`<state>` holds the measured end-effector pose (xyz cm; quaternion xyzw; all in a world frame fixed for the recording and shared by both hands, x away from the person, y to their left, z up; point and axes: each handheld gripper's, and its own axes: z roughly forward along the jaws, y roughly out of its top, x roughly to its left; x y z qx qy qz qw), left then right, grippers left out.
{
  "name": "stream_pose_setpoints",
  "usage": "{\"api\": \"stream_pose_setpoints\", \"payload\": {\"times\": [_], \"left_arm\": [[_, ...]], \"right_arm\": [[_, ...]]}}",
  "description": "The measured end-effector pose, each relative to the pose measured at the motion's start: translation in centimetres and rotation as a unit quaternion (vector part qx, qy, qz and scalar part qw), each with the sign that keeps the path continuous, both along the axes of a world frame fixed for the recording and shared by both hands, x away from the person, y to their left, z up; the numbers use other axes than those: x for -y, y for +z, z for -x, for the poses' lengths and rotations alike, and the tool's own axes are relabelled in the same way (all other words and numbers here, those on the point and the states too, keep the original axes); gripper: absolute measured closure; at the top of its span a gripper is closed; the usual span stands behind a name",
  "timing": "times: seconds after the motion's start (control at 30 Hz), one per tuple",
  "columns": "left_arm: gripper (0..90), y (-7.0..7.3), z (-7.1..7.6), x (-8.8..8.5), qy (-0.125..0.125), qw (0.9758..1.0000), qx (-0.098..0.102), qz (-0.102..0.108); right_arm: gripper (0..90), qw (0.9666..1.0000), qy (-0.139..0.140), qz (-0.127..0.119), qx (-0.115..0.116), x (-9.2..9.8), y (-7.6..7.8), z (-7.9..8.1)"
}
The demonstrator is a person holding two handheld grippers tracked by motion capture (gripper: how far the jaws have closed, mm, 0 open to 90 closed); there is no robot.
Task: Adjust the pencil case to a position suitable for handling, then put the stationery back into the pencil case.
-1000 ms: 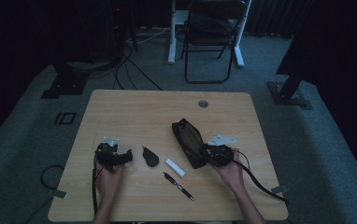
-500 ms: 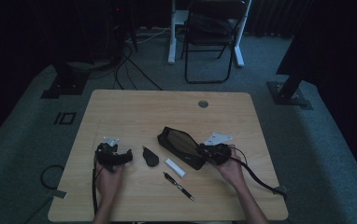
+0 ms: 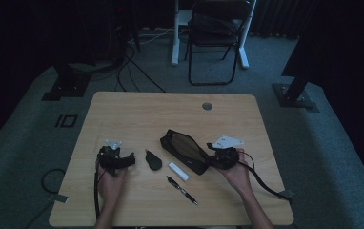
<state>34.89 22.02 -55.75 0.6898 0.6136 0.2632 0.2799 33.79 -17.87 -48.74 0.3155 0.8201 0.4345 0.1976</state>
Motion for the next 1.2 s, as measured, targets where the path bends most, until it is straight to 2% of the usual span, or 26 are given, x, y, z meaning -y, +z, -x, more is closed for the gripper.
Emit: {"api": "stream_pose_setpoints", "payload": {"times": [0.17, 0.37, 0.6, 0.97, 1.2], "left_arm": [[8.8, 0.0, 0.0, 0.0, 0.0, 1.0, 0.0, 0.0], [8.8, 0.0, 0.0, 0.0, -0.001, 1.0, 0.0, 0.0], [8.8, 0.0, 0.0, 0.0, -0.002, 1.0, 0.0, 0.0], [8.8, 0.0, 0.0, 0.0, -0.001, 1.0, 0.0, 0.0], [8.8, 0.0, 0.0, 0.0, -0.002, 1.0, 0.0, 0.0]], "right_arm": [[51.9, 0.9998, -0.005, -0.02, 0.004, 0.6, 0.9, 0.9], [49.4, 0.9998, -0.006, -0.013, 0.01, 0.4, 1.2, 2.0], [47.1, 0.9998, 0.005, -0.01, 0.018, -0.5, 2.0, 3.5], [46.7, 0.9997, 0.008, -0.019, 0.016, -1.2, 2.2, 4.7], [46.3, 0.9996, 0.021, -0.017, 0.012, -1.8, 1.5, 5.1]]}}
